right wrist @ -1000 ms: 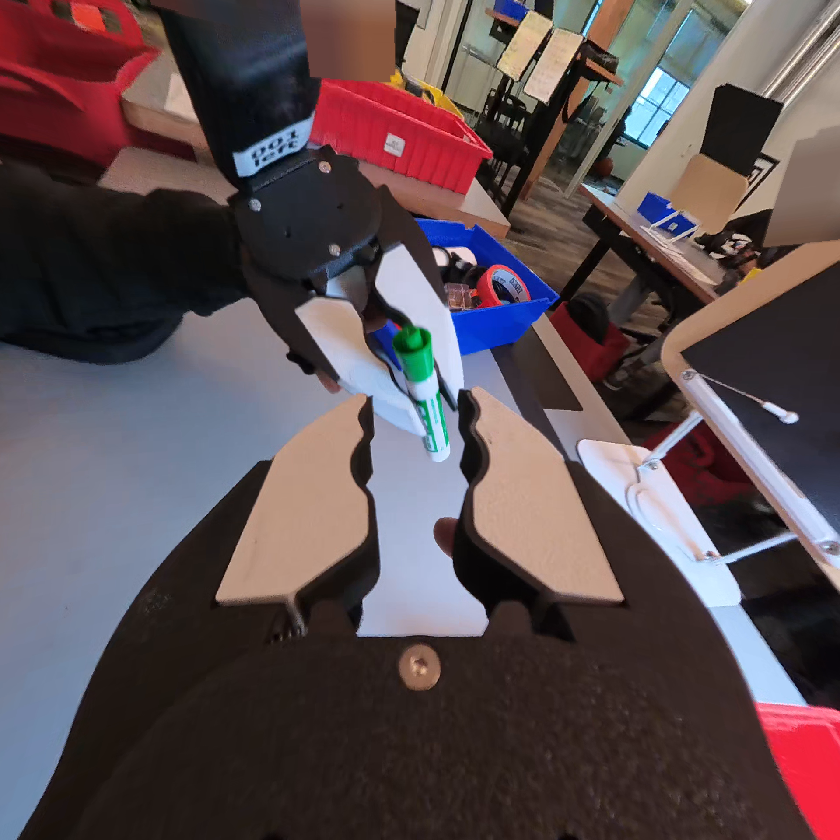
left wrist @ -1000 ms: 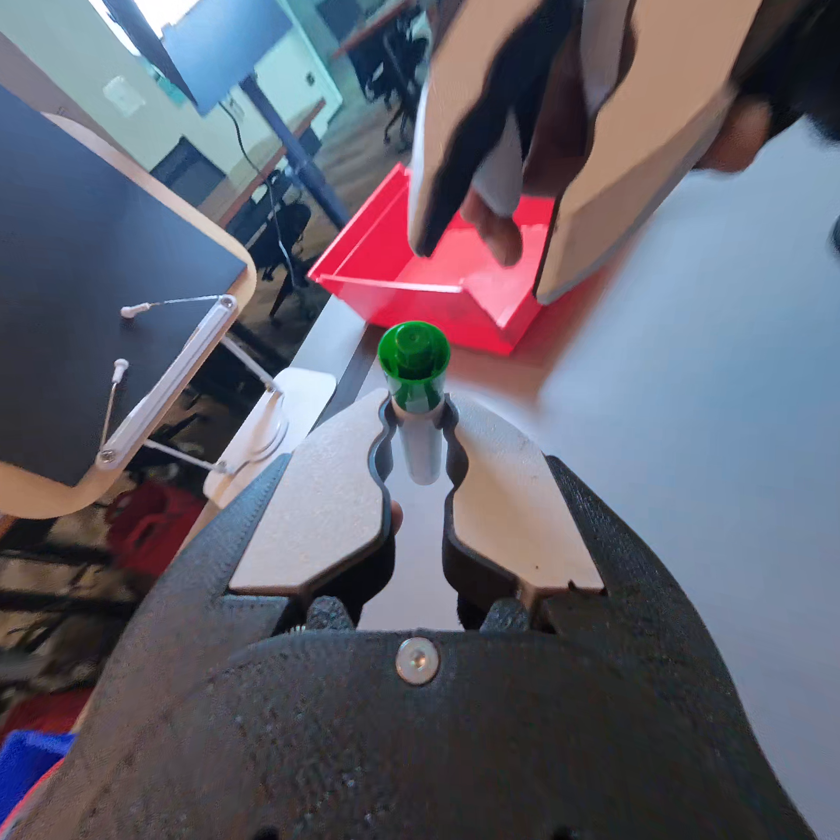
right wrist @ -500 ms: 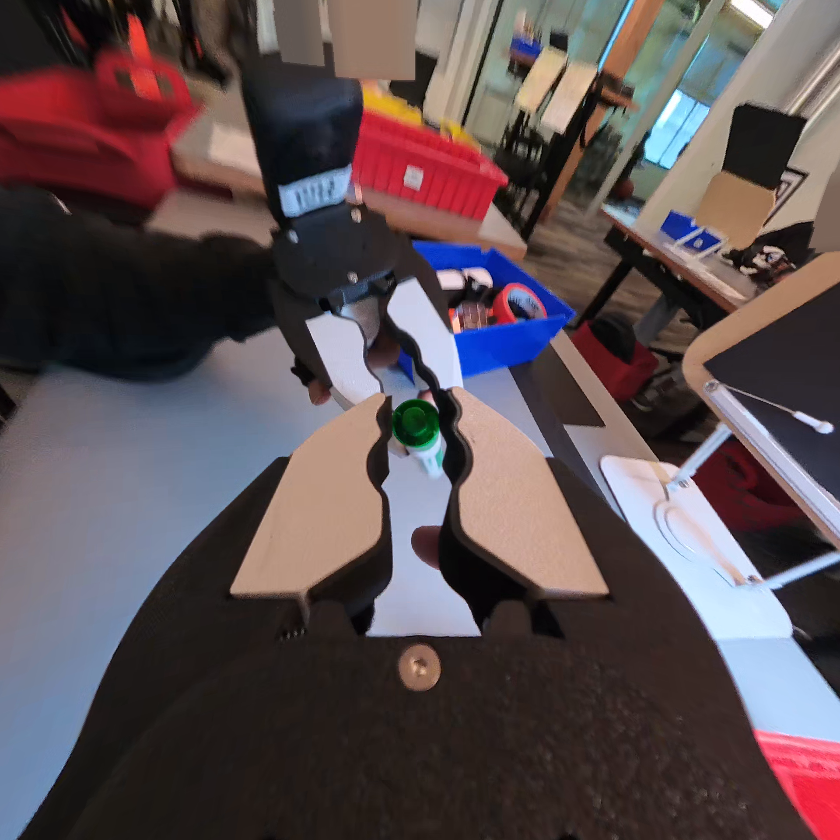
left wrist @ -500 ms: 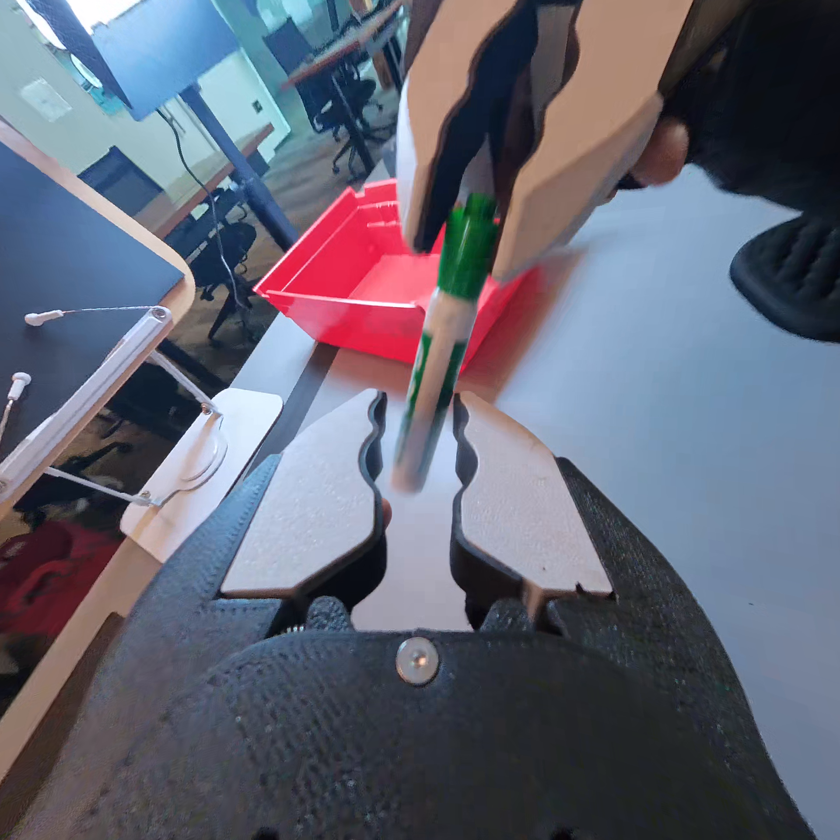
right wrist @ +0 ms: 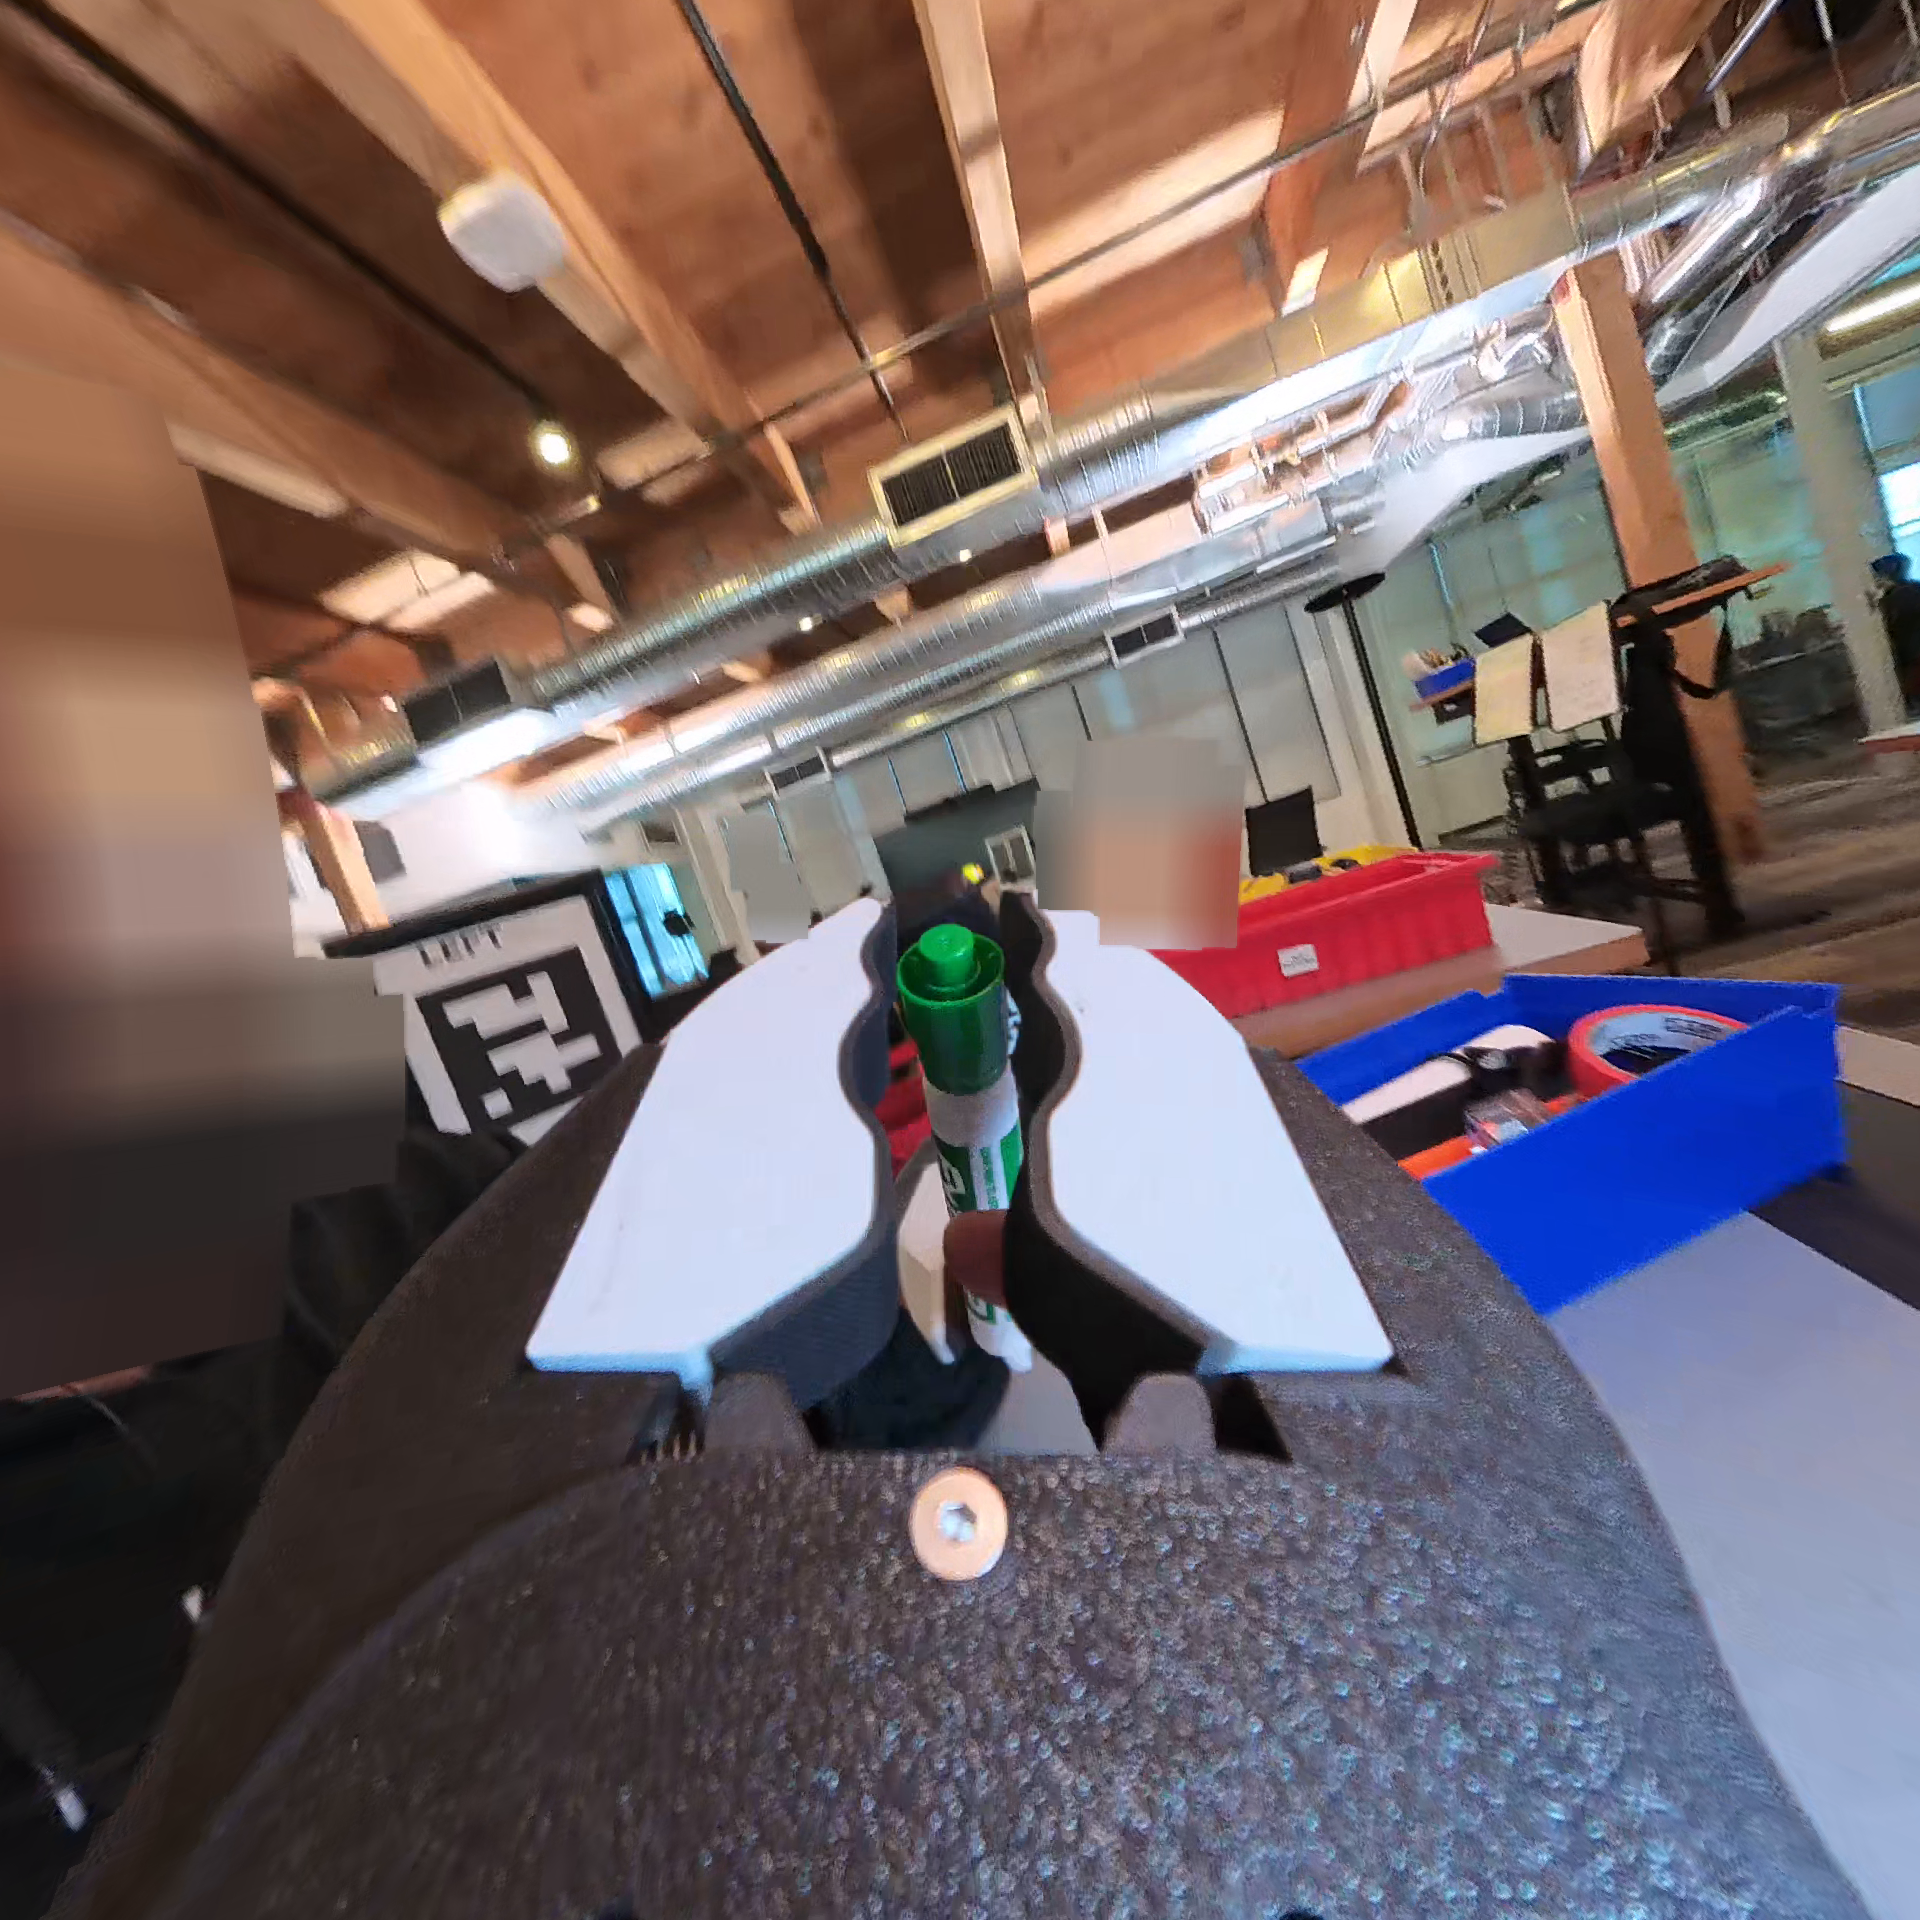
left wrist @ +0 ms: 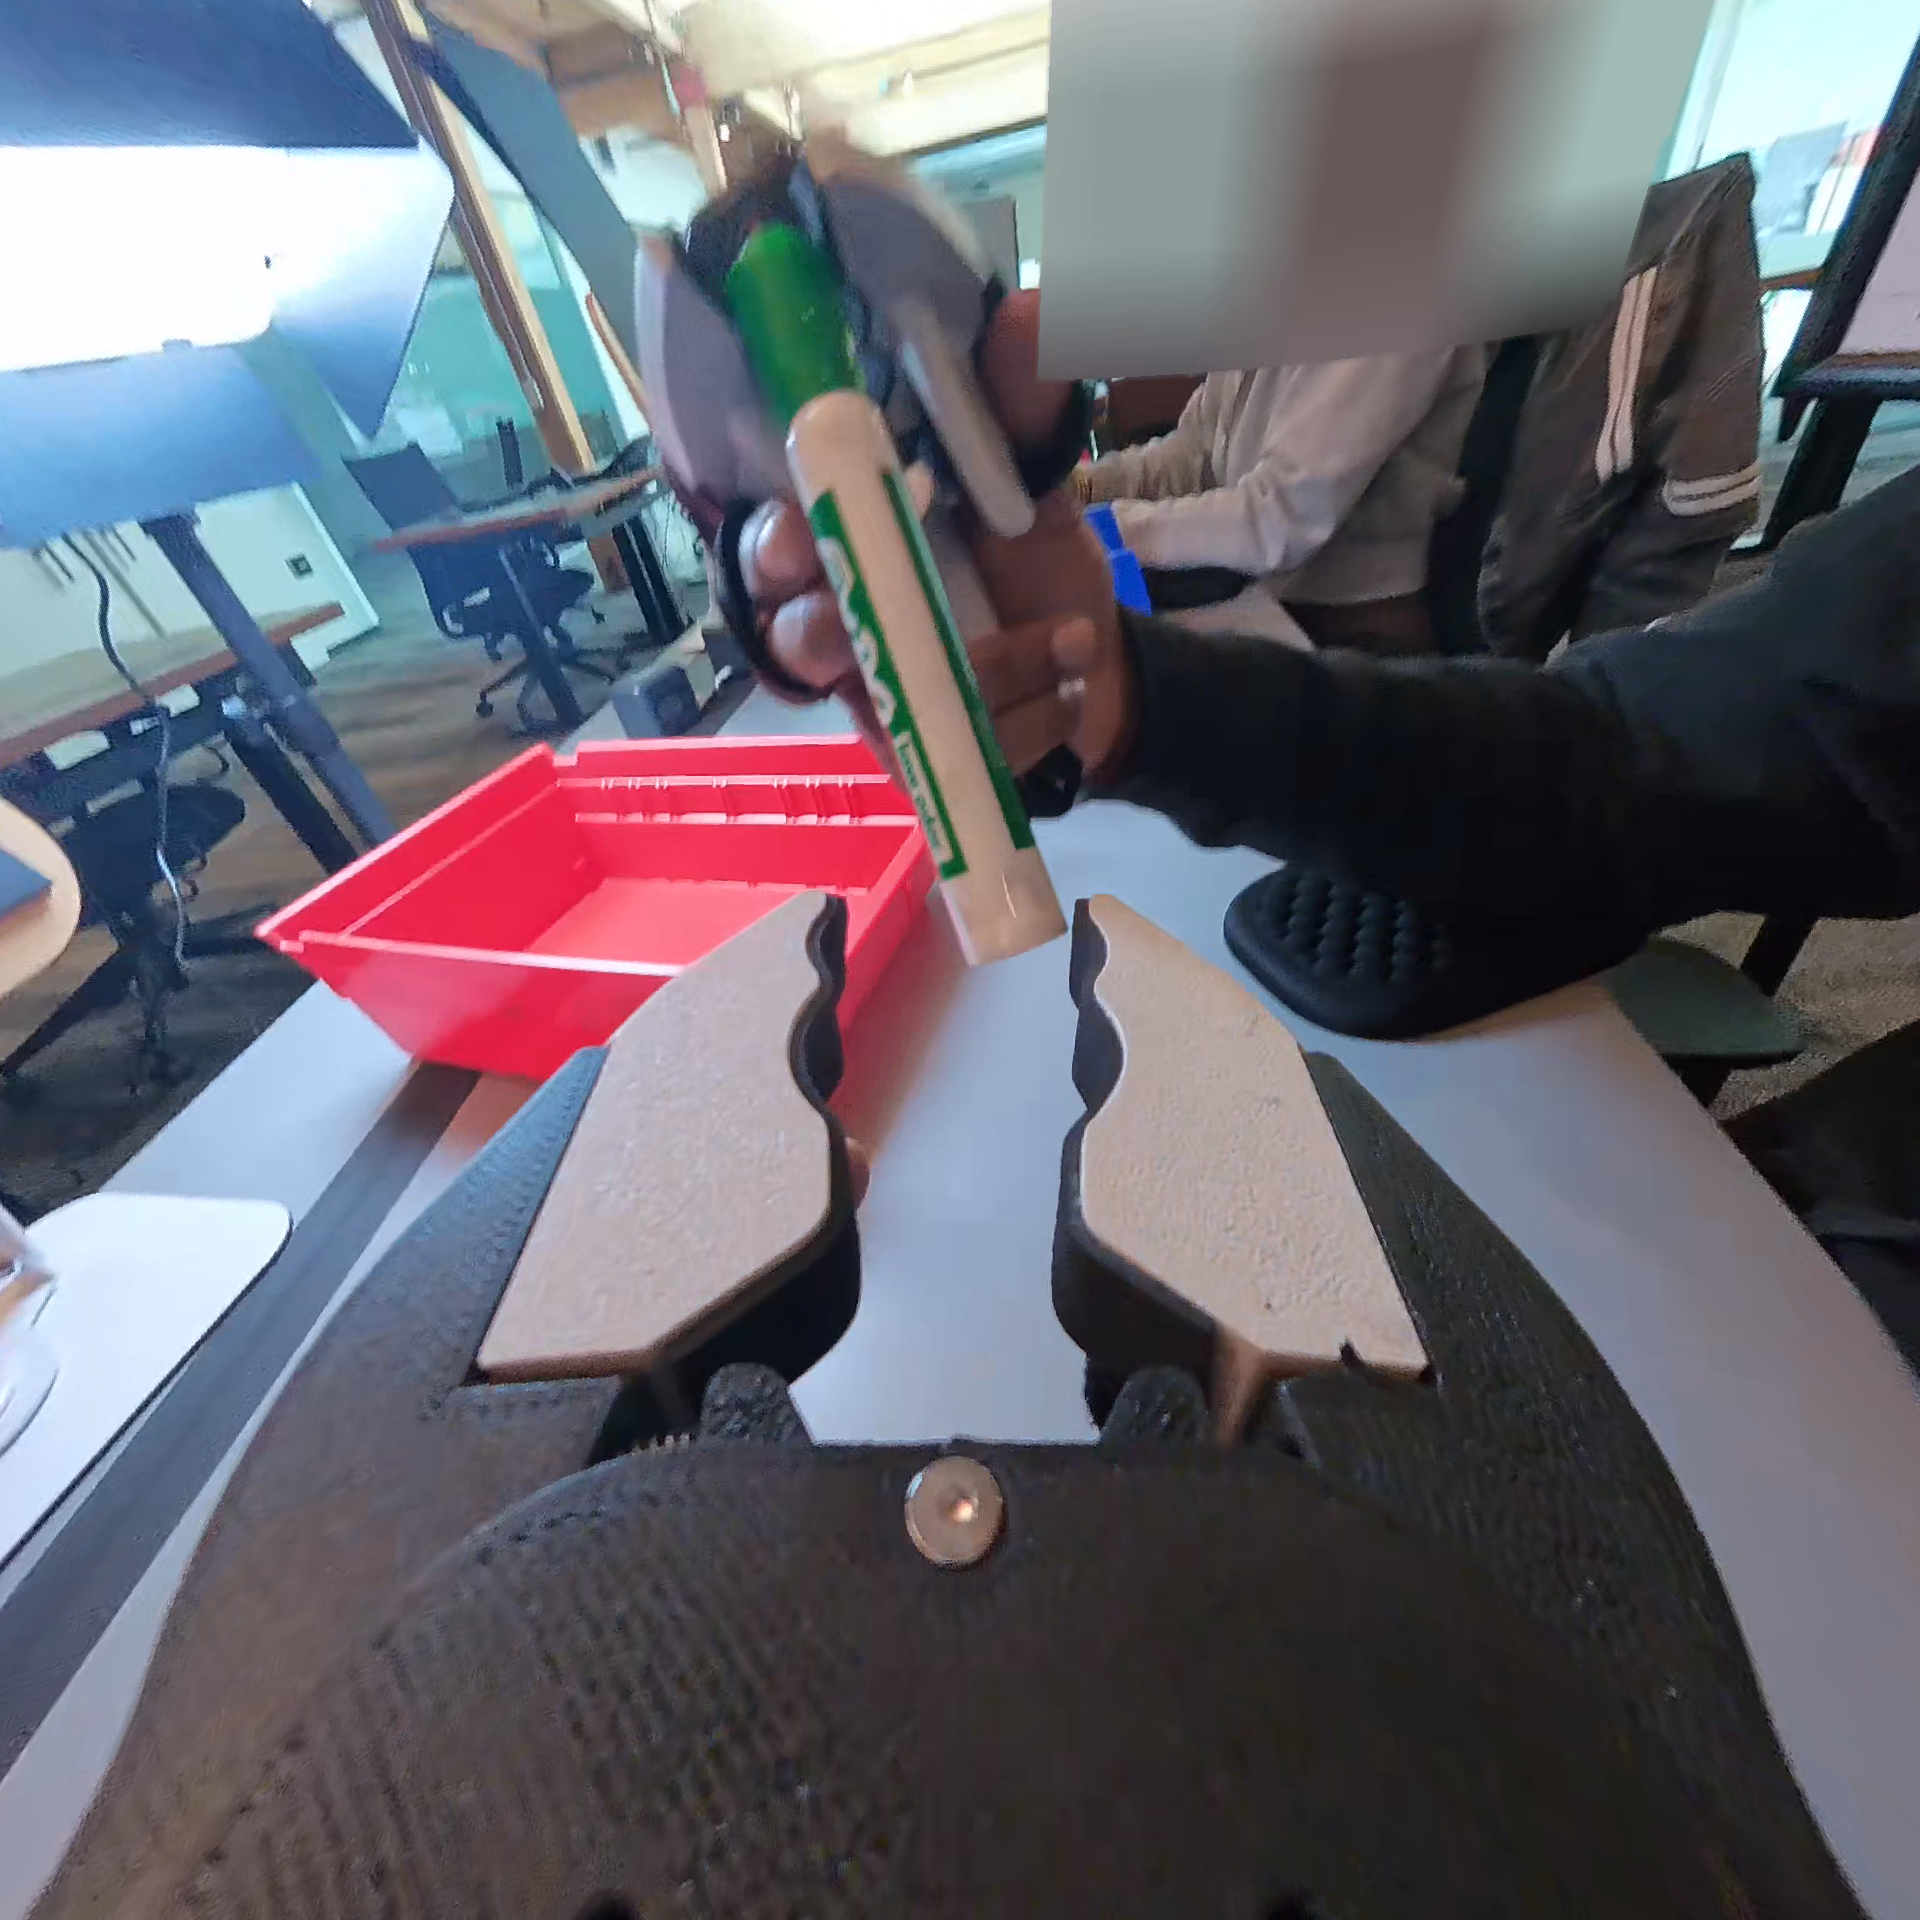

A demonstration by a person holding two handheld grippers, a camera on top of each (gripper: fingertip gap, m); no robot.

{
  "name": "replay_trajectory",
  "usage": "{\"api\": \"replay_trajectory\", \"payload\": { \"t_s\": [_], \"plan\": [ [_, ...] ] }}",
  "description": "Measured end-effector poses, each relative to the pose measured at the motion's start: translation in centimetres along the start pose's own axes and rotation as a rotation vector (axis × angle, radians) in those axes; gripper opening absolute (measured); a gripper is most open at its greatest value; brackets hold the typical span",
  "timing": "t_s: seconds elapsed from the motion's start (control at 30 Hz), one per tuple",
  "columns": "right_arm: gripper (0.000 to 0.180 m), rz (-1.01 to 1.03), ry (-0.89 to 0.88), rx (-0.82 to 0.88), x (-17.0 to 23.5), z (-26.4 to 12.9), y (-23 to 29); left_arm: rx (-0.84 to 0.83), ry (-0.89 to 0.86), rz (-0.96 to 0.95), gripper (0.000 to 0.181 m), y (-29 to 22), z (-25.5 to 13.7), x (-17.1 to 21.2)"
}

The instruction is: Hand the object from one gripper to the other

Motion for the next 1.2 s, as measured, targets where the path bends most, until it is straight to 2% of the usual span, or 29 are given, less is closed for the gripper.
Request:
{"api": "replay_trajectory", "payload": {
  "t_s": [0.1,0.17,0.23,0.33,0.4,0.5,0.57,0.67,0.73,0.83,0.97,1.0,1.03,1.07,1.2],
  "plan": [
    [0.020,0.037,-0.053,0.004,0.4,0.2,-0.5,-0.018,-0.049,-0.006,0.039,-0.5,0.2,-1.1],
    [0.019,0.035,-0.079,-0.011,0.5,0.2,-0.6,-0.083,-0.038,0.002,0.025,-0.3,0.3,-1.3],
    [0.020,0.008,-0.070,0.003,0.4,0.0,-0.7,-0.116,-0.012,-0.001,0.022,0.0,0.2,-1.4],
    [0.020,-0.110,0.036,0.147,0.1,-0.9,-1.3,-0.179,0.051,-0.041,0.020,1.0,-0.4,-1.3],
    [0.020,-0.221,0.122,0.326,-0.3,-1.8,-2.0,-0.227,0.085,-0.112,0.020,2.0,-0.9,-1.1],
    [0.031,-0.492,0.268,0.605,-0.8,-2.5,-2.3,-0.293,0.109,-0.308,0.020,3.7,-1.4,0.2],
    [0.035,-0.766,0.387,0.731,-0.5,-2.1,-1.8,-0.295,0.082,-0.460,0.020,4.6,-1.4,1.3],
    [0.039,-1.175,0.668,0.732,2.2,-0.4,-1.4,-0.278,0.048,-0.677,0.020,5.7,-1.4,3.2],
    [0.042,-1.344,0.898,0.690,4.8,0.3,-2.1,-0.300,0.052,-0.783,0.020,6.3,-1.5,4.5],
    [0.048,-1.344,1.028,0.623,7.9,0.8,-3.8,-0.311,0.074,-0.868,0.020,6.6,-1.3,5.8],
    [0.051,-1.455,1.131,0.651,10.5,0.3,-6.1,-0.275,0.131,-0.866,0.020,5.7,0.1,6.1],
    [0.046,-1.473,1.134,0.671,10.7,0.1,-6.5,-0.261,0.141,-0.861,0.020,5.4,0.4,6.1],
    [0.032,-1.500,1.132,0.702,10.7,-0.1,-6.8,-0.250,0.148,-0.855,0.020,5.2,0.8,6.0],
    [0.026,-1.513,1.131,0.708,10.7,-0.3,-6.9,-0.250,0.150,-0.844,0.020,5.0,0.9,5.8],
    [0.021,-1.281,1.070,0.716,9.5,-0.7,-6.6,-0.219,0.053,-0.734,0.029,5.0,0.1,3.9]
  ]
}}
Point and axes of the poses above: each gripper's, where its closed fingertips meet, z out along the fingers, x out of its underside, y = z × x across the jaws, the point moved 8 cm from there along -z, back along the fingers, and after that the axes turned 1 degree about y, right-handed, at the moved point
